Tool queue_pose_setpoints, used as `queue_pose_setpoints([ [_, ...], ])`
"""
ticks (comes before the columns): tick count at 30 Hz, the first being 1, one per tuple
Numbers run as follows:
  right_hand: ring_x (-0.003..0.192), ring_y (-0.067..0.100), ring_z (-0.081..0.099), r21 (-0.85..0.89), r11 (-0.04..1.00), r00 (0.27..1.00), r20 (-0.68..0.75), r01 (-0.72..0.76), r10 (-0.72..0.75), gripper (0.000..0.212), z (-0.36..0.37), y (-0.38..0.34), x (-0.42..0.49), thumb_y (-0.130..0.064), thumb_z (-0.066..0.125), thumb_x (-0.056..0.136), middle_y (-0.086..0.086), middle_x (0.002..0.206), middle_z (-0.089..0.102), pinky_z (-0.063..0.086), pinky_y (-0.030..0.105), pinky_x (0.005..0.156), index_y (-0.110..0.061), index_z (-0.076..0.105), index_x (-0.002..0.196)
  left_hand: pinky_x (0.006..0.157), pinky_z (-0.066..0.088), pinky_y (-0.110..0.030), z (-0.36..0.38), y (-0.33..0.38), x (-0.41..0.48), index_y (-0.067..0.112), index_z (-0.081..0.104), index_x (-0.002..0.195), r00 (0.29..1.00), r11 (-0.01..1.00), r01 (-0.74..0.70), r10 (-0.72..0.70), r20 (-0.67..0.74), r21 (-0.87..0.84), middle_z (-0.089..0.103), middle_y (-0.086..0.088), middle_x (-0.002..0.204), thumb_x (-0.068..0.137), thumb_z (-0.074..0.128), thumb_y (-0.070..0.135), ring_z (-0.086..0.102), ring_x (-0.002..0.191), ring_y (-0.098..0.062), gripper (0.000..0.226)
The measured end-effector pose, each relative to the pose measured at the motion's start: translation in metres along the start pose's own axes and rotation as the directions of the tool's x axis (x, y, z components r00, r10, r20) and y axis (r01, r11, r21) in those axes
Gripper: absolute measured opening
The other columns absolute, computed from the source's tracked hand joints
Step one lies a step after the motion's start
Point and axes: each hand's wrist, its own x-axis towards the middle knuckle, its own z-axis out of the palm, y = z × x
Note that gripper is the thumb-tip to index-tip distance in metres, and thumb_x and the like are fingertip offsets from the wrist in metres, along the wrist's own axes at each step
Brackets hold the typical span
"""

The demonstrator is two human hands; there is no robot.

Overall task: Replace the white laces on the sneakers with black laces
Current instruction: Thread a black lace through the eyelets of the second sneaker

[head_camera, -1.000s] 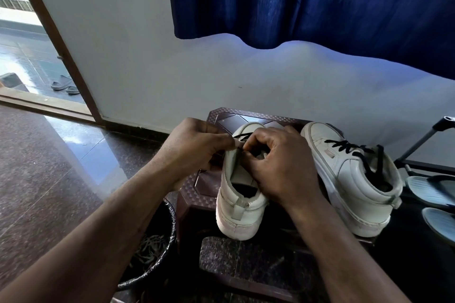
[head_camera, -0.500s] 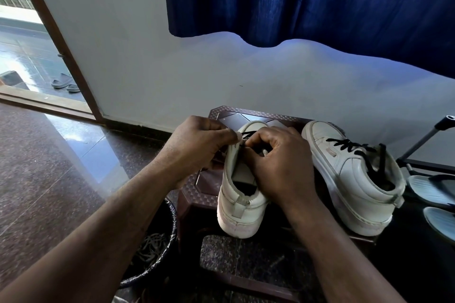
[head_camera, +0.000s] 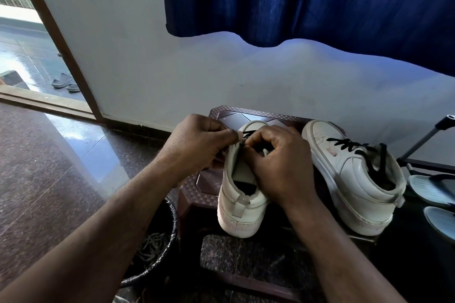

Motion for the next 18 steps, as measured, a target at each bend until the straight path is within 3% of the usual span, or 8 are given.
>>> queue_pose_setpoints([
  [5, 0.081, 0.004, 0.054, 0.017, 1.0, 1.0, 0.002, 0.018, -0.018, 0.013, 0.0, 0.0, 0.001, -0.019, 0.085, 0.075, -0.017, 0.077, 0.069, 0.044, 0.029, 0.075, -0.023, 0.073, 0.075, 0.066, 0.061, -0.036, 0.0, 0.0, 0.0, 0.004, 0.079, 0.083, 1.0, 1.0, 0.013, -0.013, 0.012, -0.021, 0.076, -0.024, 0.085, 0.089, 0.08, 0.027, 0.075, 0.074, -0.033, 0.024],
  [9, 0.081, 0.006, 0.051, 0.009, 1.0, 1.0, 0.011, -0.003, 0.003, 0.006, 0.001, 0.002, 0.001, -0.024, 0.082, 0.078, -0.015, 0.08, 0.073, 0.044, 0.03, 0.075, -0.023, 0.077, 0.077, 0.063, 0.058, -0.034, 0.0, 0.002, 0.0, 0.004, 0.075, 0.084, 0.995, 0.983, 0.095, -0.096, 0.003, -0.156, 0.073, -0.017, 0.079, 0.096, 0.074, 0.032, 0.069, 0.068, -0.029, 0.03],
  [13, 0.082, 0.009, 0.053, -0.051, 0.998, 1.0, 0.015, -0.023, 0.024, 0.004, 0.002, 0.002, 0.0, -0.025, 0.081, 0.08, -0.017, 0.083, 0.074, 0.048, 0.034, 0.074, -0.027, 0.078, 0.083, 0.071, 0.052, -0.037, 0.005, -0.005, 0.008, 0.01, 0.071, 0.082, 0.989, 0.987, 0.145, -0.146, -0.007, -0.065, 0.063, -0.007, 0.071, 0.097, 0.073, 0.032, 0.057, 0.06, -0.022, 0.027],
  [18, 0.085, 0.014, 0.056, -0.073, 0.997, 0.999, 0.012, -0.03, 0.031, 0.008, 0.002, 0.002, 0.0, -0.027, 0.081, 0.079, -0.019, 0.084, 0.072, 0.051, 0.036, 0.075, -0.028, 0.077, 0.085, 0.077, 0.052, -0.042, 0.008, -0.009, 0.011, -0.005, 0.07, 0.104, 0.98, 0.978, 0.2, -0.2, 0.01, -0.062, 0.063, -0.009, 0.078, 0.097, 0.073, 0.026, 0.058, 0.065, -0.023, 0.032],
])
